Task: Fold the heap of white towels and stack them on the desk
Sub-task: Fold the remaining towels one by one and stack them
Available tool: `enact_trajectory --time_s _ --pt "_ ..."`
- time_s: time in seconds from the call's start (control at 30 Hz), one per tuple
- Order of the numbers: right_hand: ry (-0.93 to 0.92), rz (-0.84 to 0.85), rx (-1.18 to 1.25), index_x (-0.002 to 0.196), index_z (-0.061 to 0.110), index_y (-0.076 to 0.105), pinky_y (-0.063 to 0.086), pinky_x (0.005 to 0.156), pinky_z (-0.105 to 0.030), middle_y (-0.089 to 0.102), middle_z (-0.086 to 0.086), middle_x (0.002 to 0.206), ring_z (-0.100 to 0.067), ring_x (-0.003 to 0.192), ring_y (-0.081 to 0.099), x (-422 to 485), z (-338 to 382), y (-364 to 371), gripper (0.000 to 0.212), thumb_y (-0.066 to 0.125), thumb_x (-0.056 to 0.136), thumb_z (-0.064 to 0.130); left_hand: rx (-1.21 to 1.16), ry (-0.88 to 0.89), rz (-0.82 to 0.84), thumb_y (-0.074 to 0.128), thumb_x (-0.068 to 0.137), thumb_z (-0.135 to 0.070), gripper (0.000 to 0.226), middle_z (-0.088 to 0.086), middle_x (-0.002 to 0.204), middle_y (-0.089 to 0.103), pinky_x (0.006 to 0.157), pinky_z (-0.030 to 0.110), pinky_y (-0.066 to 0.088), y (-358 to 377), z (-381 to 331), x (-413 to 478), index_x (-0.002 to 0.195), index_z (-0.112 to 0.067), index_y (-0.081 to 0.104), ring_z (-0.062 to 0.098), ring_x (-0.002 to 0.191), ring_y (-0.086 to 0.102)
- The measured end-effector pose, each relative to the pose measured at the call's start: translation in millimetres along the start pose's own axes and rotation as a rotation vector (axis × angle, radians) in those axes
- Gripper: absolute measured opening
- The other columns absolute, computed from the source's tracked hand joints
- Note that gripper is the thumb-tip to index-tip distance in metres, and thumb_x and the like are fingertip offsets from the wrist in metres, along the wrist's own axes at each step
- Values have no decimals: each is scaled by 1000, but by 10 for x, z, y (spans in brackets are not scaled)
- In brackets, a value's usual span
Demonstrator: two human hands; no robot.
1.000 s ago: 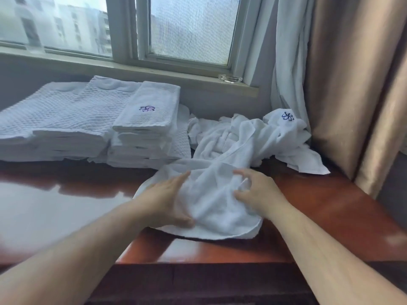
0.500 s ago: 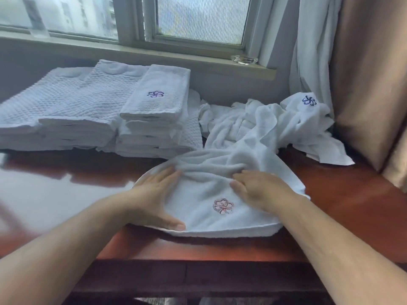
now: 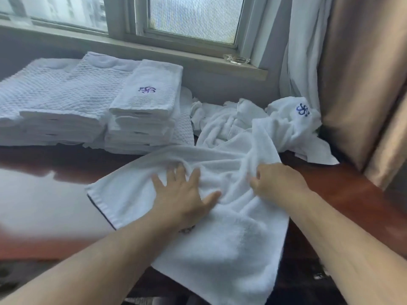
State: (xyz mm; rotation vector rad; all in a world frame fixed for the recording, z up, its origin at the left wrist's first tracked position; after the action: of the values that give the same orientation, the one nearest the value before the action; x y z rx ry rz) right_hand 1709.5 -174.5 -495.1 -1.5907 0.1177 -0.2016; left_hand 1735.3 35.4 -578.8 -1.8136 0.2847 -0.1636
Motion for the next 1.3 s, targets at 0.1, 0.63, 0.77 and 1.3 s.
enact_trajectory --time_s 0.1,0.63,0.77,1.3 --pt "172 186 -164 84 19 53 42 69 -33 64 -3 101 -23 78 50 -63 -276 225 15 45 95 26 31 155 -42 7 69 -93 100 8 166 9 118 62 0 -95 93 153 153 -40 6 23 154 -2" --pt "359 154 -256 127 12 62 50 84 -37 56 -11 135 -30 117 57 129 -936 283 37 43 96 15 -31 244 38 33 90 -77 81 5 166 13 122 56 6 20 -751 165 156 -31 23 26 153 6" --pt "658 329 -315 139 24 56 46 94 -41 49 -3 146 -27 130 50 -114 -1637 177 46 42 96 30 44 298 32 29 80 -88 93 2 169 -2 119 62 -5 95 -669 207 156 -37 11 23 154 -8" --pt "402 155 -159 106 17 64 46 80 -37 65 -7 109 -31 109 63 241 -1388 229 26 46 97 34 173 644 178 16 62 -101 99 -14 166 -14 122 48 -12 67 -490 184 150 -60 -7 10 152 -17"
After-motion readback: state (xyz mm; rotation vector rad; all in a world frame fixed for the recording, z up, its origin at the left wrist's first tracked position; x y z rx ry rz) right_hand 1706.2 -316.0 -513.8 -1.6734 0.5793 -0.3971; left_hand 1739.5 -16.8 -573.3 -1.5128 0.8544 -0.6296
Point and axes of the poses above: each hand's wrist, its own x-axis towards the middle knuckle, its own y-axis out of the palm, z = x × y, the point moved 7 cm from there along x, towards the middle knuckle
